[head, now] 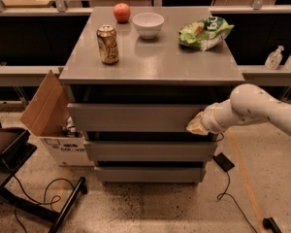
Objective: Close top drawer
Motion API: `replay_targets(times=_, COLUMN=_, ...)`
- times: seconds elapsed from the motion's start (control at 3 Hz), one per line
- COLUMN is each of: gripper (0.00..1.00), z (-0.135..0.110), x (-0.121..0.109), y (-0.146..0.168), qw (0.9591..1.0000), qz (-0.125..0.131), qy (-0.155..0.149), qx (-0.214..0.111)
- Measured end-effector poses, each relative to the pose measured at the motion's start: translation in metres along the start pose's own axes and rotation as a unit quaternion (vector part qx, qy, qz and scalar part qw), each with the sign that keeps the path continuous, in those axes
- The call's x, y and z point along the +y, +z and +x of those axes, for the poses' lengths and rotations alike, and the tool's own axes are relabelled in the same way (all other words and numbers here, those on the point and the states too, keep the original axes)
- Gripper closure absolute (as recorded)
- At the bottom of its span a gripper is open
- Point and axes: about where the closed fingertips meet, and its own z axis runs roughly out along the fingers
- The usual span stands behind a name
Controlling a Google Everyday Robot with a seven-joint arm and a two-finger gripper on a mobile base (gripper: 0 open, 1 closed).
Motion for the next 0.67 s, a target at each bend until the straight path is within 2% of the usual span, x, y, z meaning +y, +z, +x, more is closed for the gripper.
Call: replay_targets(times=0.67, gripper=1.0, z=-0.0014, x=-0.0072, y=0.003, qw=0.9999, qz=0.01, qy=0.004, qx=-0.01)
